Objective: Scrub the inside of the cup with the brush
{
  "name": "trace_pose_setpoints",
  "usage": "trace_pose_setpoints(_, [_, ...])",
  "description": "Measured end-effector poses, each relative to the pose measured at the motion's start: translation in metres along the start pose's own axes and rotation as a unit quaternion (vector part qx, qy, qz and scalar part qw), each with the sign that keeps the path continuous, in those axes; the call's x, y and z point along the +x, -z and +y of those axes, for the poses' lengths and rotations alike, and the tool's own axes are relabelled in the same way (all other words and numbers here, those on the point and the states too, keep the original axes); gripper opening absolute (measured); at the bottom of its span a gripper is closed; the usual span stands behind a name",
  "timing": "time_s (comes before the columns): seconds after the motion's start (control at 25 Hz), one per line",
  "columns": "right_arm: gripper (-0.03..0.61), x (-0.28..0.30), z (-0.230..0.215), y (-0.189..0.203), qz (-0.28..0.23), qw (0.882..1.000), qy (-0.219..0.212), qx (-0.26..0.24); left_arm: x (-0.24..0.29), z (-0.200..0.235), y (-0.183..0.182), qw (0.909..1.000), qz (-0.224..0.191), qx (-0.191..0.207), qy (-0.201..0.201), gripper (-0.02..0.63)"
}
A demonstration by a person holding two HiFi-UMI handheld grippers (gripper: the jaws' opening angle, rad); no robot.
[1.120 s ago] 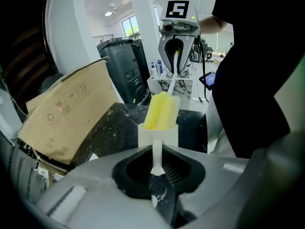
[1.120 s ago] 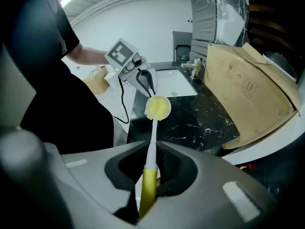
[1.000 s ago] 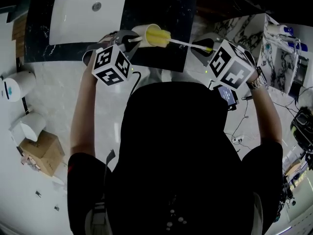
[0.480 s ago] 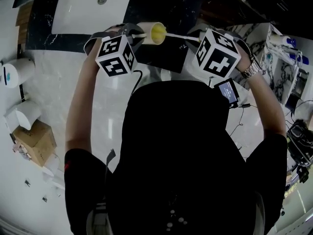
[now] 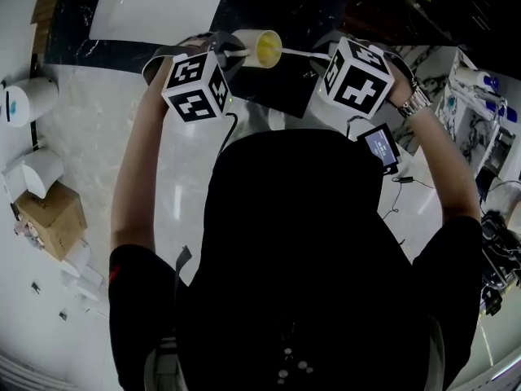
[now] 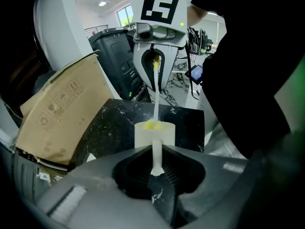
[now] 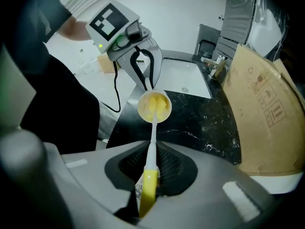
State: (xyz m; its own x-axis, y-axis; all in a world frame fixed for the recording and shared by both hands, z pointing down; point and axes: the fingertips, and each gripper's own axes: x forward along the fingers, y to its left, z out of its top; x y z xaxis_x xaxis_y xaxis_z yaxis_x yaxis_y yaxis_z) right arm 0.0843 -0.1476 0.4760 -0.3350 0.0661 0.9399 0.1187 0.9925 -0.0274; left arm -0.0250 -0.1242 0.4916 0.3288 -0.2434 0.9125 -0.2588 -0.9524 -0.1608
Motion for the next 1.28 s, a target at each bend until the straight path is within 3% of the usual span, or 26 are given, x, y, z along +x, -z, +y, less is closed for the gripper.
trace_pose_setpoints(0.76, [0.041,-0.016,0.01,-0.01,-0.014,1.0,-0.003,-0.006,0.003,0.0,-0.005,0.9999,0.009,0.006,0.005,0.046])
trace_pose_setpoints(1.28, [0.041,-0.014,-0.009,0.001,0.027,0.998,0.024,-0.044,0.004,-0.001,-0.008,0.9997,0.015,0.016,0.007,0.046])
